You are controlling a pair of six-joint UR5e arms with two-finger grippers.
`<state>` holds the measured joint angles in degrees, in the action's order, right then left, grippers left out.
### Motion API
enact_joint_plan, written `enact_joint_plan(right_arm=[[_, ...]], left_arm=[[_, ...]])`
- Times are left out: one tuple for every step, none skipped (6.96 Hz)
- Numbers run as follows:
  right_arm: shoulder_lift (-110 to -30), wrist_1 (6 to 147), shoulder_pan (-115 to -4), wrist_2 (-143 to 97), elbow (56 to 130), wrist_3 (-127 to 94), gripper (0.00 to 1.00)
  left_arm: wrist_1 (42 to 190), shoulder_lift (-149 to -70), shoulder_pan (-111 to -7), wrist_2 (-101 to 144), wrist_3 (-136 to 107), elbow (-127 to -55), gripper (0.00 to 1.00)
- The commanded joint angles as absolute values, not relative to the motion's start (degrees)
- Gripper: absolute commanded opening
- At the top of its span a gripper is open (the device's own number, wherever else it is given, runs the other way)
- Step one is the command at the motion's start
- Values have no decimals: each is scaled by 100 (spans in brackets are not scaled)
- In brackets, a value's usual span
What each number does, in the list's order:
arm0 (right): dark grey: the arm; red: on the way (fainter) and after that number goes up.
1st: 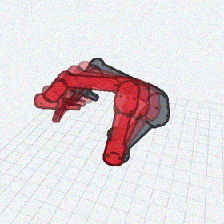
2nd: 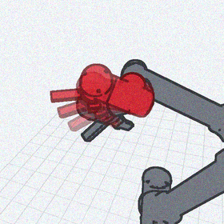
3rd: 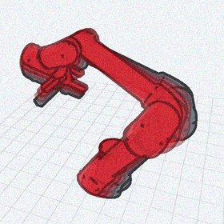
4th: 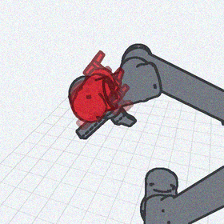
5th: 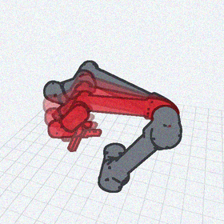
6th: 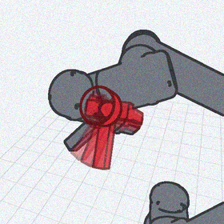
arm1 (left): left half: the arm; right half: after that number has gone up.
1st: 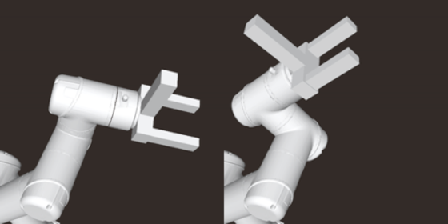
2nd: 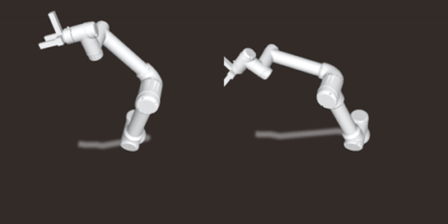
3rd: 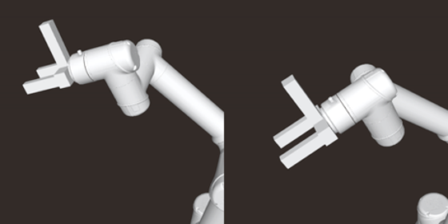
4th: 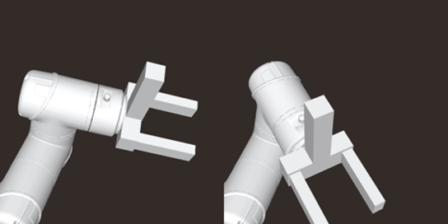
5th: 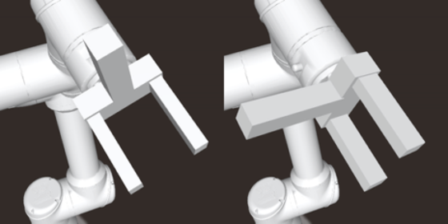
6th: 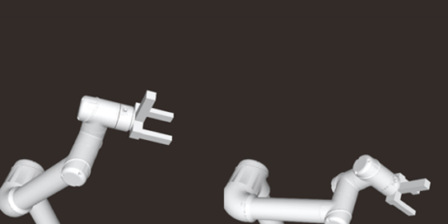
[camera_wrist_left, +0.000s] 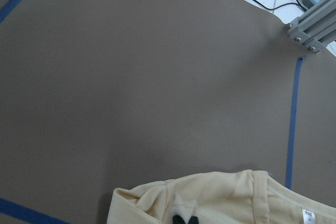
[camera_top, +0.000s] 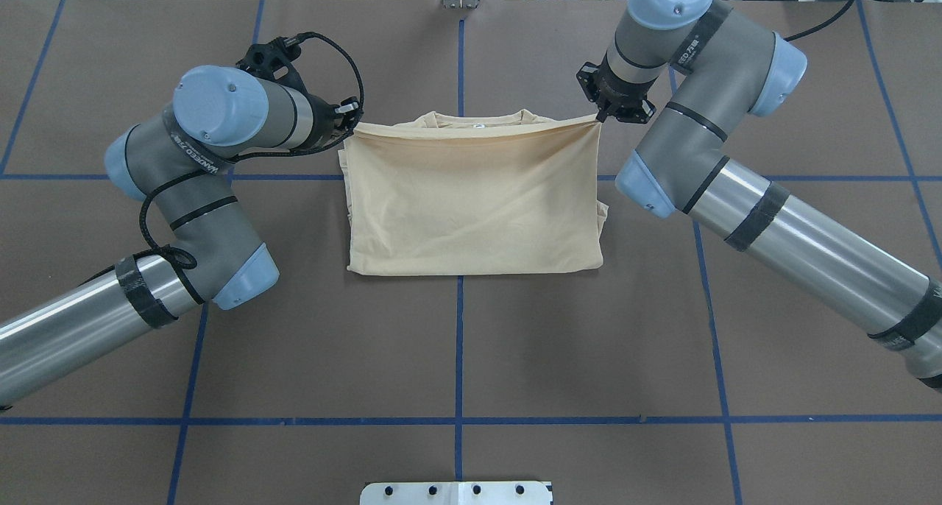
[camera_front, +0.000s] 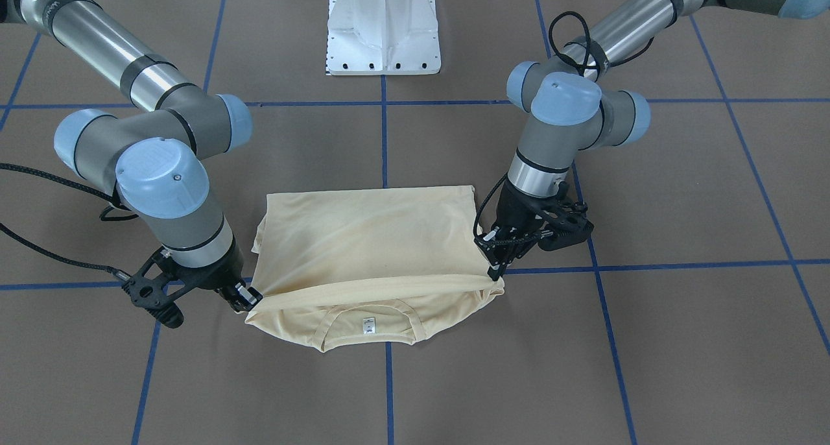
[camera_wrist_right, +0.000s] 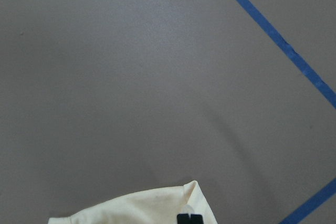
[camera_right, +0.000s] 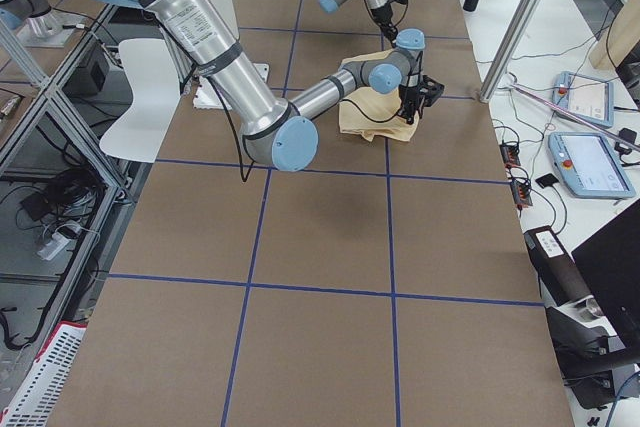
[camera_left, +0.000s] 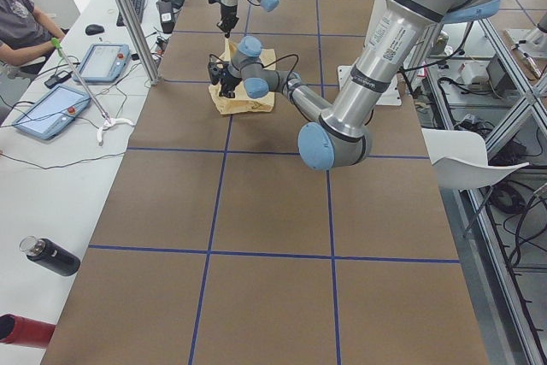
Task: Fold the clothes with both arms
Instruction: 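Release the hem at the collar and raise both grippers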
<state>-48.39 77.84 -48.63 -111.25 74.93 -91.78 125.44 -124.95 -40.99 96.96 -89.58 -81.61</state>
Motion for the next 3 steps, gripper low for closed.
enact_joint_plan(right_arm=[[-4694,7576,-4738,-10865,7059,-9167,0],[-4641,7567,-4676,-10698,6936,-9167,0],[-4632,7541,-4650,-10696,6908,-9167,0]], left_arm=[[13032,-12524,-4096,9686,-8965,-7771,0],[13052,-12524,-4096,9694,-8965,-7752,0],[13060,-12542,-4087,9694,-8965,-7691,0]])
